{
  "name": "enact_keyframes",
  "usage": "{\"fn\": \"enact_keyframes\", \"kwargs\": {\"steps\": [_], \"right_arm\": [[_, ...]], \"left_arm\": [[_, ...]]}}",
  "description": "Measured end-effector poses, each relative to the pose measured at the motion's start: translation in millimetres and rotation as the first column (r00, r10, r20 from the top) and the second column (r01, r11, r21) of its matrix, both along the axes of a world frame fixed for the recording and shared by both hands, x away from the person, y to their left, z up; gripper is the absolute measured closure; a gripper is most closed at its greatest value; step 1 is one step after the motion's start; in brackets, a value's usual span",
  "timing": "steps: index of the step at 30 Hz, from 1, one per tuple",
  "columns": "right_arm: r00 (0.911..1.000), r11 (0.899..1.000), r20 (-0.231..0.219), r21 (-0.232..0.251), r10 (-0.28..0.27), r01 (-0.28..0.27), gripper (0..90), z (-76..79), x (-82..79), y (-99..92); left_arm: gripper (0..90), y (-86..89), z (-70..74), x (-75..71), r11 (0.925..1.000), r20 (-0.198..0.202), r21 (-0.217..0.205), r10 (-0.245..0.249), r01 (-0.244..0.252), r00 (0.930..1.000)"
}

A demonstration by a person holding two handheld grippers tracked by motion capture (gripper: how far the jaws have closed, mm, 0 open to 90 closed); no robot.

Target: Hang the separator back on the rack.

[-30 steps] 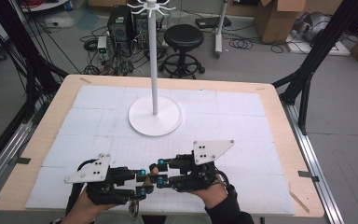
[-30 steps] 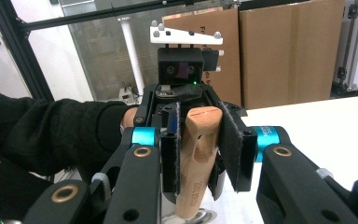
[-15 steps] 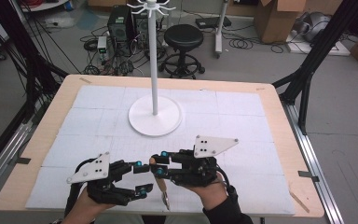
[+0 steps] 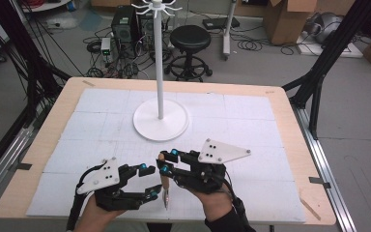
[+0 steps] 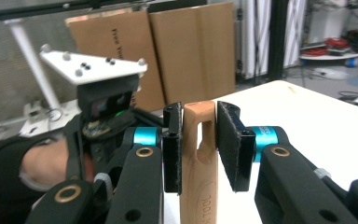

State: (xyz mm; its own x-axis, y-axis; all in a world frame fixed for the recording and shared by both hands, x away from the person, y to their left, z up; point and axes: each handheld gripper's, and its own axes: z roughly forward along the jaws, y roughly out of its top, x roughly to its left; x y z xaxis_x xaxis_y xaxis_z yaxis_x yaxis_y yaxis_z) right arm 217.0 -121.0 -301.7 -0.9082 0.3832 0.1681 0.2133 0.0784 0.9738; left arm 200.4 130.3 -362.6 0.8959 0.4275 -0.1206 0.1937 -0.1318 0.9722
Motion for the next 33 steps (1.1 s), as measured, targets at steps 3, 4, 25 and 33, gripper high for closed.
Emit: {"fn": "enact_keyframes", "kwargs": {"steps": [3, 4, 25, 33], "right_arm": [[0.9998, 1.000, -0.010, 0.020, -0.017, 0.018, 72.1, 0.5, -1.3, 1.0], [0.9997, 1.000, -0.011, 0.020, -0.023, 0.024, 72.1, 0.7, -1.8, 1.1], [0.9991, 0.993, -0.043, 0.117, -0.002, 0.007, 49.3, -7.4, -0.5, -5.7], [0.9925, 0.979, -0.016, 0.168, 0.121, -0.117, 22.9, -19.3, 8.5, -27.7]], "left_arm": [[43.8, -6.5, -2.1, 1.0, 0.9999, -0.010, 0.011, 0.012, -0.012, 0.9999], [44.0, -8.5, -2.5, 1.3, 0.9997, -0.011, 0.015, 0.017, -0.017, 0.9998], [69.8, -14.0, -4.0, 3.6, 0.9993, -0.031, 0.023, -0.028, 0.028, 0.9991], [69.8, -7.5, -2.1, 4.4, 0.9807, -0.043, -0.019, -0.195, 0.195, 0.9798]]}}
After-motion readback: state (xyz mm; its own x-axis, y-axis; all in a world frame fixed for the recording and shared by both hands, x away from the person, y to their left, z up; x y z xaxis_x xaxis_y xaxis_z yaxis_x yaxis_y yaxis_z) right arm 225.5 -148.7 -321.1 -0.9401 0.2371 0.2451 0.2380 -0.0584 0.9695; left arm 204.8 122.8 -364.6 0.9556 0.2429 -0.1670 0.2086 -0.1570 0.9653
